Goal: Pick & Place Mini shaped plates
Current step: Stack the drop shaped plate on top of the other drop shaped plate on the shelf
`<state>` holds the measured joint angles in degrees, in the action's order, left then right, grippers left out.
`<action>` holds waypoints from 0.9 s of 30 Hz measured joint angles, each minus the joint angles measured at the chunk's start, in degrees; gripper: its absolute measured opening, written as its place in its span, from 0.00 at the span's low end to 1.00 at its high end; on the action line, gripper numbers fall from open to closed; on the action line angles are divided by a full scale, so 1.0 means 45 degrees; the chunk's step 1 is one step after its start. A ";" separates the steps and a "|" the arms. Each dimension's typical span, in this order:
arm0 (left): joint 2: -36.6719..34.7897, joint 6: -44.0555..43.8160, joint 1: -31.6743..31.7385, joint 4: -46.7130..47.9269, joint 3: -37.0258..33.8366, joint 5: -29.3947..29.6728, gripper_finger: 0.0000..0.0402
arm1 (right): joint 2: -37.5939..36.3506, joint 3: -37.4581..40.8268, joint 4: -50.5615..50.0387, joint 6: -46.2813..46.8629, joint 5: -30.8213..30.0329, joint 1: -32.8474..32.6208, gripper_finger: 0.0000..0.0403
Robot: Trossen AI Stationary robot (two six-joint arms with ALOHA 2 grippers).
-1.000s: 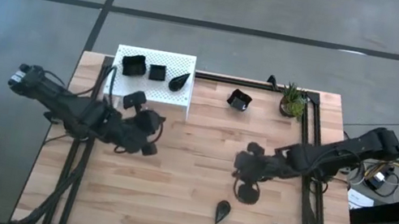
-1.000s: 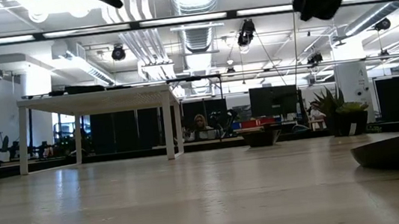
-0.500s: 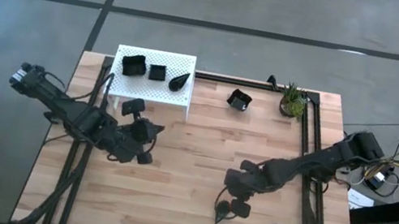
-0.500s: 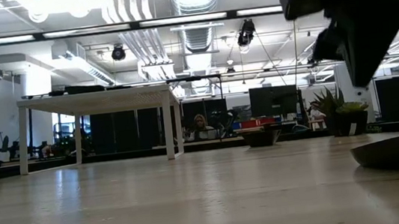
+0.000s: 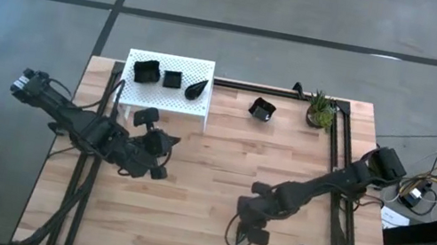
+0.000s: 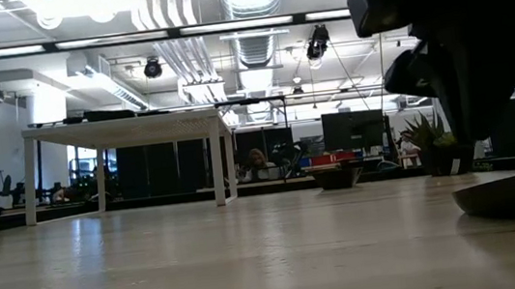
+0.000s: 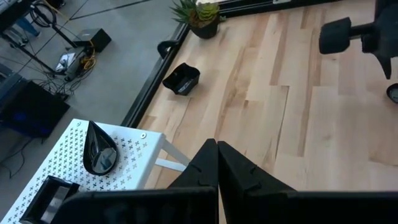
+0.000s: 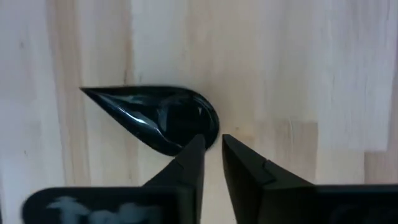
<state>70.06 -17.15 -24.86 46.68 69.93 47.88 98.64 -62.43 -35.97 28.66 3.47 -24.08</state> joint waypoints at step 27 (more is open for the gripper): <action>0.0005 0.0005 0.0000 0.0005 0.0000 -0.0122 0.00 | 0.1518 0.0218 0.1841 -0.2373 0.0024 -0.0004 0.20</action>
<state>70.08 -17.12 -24.86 46.70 69.93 47.33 105.47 -61.45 -27.68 17.99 3.57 -24.10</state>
